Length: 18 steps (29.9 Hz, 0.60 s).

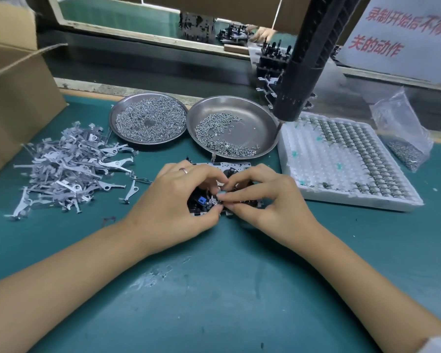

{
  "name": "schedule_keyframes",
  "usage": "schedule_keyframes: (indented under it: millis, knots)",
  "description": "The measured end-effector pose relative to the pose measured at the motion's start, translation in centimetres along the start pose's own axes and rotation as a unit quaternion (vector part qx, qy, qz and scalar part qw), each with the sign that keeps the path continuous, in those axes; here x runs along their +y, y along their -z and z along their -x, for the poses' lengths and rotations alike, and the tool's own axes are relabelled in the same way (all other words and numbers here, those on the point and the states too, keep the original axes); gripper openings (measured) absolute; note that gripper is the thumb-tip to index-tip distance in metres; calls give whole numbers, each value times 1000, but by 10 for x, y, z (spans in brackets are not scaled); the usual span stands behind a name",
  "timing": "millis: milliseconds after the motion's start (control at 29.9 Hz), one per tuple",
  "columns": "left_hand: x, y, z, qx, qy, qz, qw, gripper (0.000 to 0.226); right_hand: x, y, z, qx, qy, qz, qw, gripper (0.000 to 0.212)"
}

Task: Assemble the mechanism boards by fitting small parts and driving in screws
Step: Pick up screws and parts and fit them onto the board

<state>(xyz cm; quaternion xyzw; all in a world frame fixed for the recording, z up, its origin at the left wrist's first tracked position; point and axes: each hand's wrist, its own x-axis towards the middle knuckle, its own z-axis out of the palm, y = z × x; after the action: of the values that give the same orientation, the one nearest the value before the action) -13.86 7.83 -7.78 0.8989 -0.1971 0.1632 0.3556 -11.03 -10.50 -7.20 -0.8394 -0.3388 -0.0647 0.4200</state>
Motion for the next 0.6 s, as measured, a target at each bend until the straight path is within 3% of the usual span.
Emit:
schedule_keyframes:
  millis: [100, 200, 267, 334, 401, 601]
  knots:
    - [-1, 0, 0, 5, -3, 2, 1000, 30, -4, 3, 0, 64, 8, 8, 998, 17]
    - [-2, 0, -1, 1, -1, 22, 1000, 24, -9, 17, -10, 288, 13, 10, 958, 17]
    - [-2, 1, -1, -3, 6, 39, 999, 23, -10, 36, -26, 378, -12, -14, 926, 34]
    - [-1, 1, -1, -3, 12, 45, 999, 22, -11, 58, -49, 368, -36, -58, 927, 62]
    - [0, 2, -2, -2, 16, 53, 998, 22, -15, 76, -75, 326, -49, -84, 940, 74]
    - [1, 2, -3, 8, 19, 68, 997, 24, -31, 74, -107, 363, -4, -156, 919, 65]
